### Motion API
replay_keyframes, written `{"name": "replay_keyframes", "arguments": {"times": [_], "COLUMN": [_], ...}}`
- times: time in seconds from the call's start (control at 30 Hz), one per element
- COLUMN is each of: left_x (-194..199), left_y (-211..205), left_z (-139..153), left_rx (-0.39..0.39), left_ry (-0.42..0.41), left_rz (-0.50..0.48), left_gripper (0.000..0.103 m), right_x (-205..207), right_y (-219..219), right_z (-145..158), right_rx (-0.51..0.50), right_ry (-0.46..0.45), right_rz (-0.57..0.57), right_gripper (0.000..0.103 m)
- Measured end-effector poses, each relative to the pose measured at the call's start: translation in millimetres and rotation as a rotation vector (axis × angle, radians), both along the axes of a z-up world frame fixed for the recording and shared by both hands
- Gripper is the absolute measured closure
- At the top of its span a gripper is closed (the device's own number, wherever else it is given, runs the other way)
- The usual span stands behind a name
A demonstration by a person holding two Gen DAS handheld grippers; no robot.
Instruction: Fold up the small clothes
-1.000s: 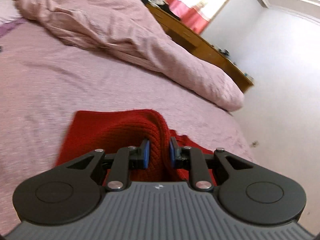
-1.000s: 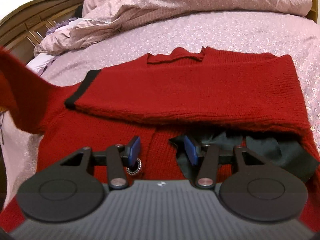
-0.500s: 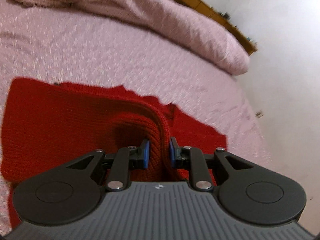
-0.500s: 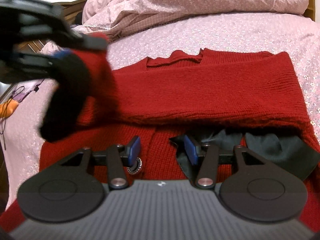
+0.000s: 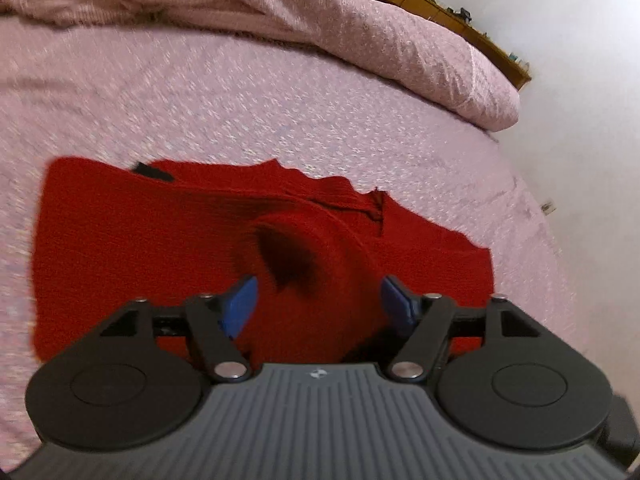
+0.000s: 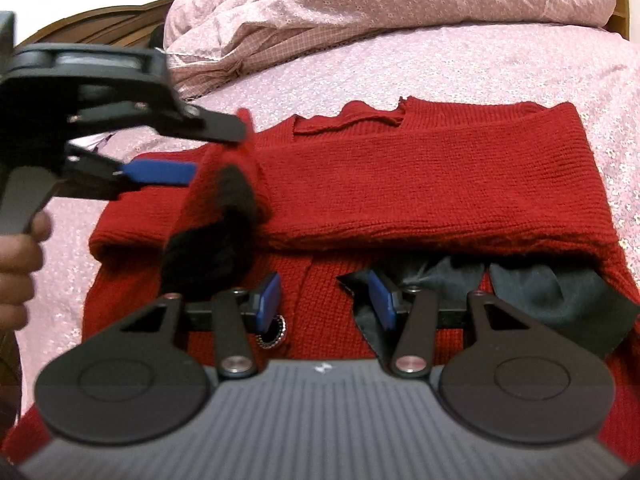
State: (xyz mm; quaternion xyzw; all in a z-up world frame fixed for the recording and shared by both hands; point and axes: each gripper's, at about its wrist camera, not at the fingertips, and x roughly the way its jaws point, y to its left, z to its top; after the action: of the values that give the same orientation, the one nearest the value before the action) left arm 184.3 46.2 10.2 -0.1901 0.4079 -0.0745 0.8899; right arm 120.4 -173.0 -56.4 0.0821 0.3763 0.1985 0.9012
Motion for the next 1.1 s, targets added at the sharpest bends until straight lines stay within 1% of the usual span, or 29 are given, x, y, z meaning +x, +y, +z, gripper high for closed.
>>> {"name": "replay_keyframes", "arguments": {"times": [0.1, 0.3, 0.47, 0.63, 0.8, 0.87, 0.97, 1.03, 1.1], "left_x": [-14.4, -48.9, -76.6, -84.1, -83.2, -82.3, -82.1, -81.7, -81.6], "left_y": [8.3, 30.6, 47.4, 48.3, 45.7, 46.1, 45.3, 46.3, 47.2], "left_z": [4.7, -3.1, -13.6, -28.4, -41.6, -45.2, -48.2, -50.7, -51.5], "left_rx": [0.033, 0.137, 0.151, 0.184, 0.188, 0.192, 0.199, 0.201, 0.201], "left_ry": [0.009, 0.046, 0.062, 0.087, 0.114, 0.115, 0.117, 0.122, 0.122], "left_rz": [0.005, 0.078, 0.115, 0.128, 0.146, 0.147, 0.141, 0.136, 0.134], "left_gripper": [0.029, 0.029, 0.029, 0.029, 0.029, 0.029, 0.029, 0.029, 0.029], "right_x": [-1.3, -3.3, -6.4, -7.4, -0.2, 7.3, 23.8, 35.2, 44.2], "right_y": [-0.8, -4.8, -9.4, -17.6, -30.1, -33.9, -37.1, -38.3, -38.4], "right_z": [2.1, 7.5, 16.5, 29.4, 38.6, 40.5, 40.6, 39.9, 36.9], "right_rx": [0.006, 0.017, 0.021, 0.051, 0.126, 0.176, 0.270, 0.337, 0.381], "right_ry": [0.007, 0.014, 0.003, -0.013, 0.020, 0.049, 0.120, 0.153, 0.184], "right_rz": [-0.001, -0.005, -0.012, -0.021, -0.050, -0.057, -0.067, -0.093, -0.126], "right_gripper": [0.052, 0.052, 0.052, 0.052, 0.051, 0.049, 0.049, 0.049, 0.049]}}
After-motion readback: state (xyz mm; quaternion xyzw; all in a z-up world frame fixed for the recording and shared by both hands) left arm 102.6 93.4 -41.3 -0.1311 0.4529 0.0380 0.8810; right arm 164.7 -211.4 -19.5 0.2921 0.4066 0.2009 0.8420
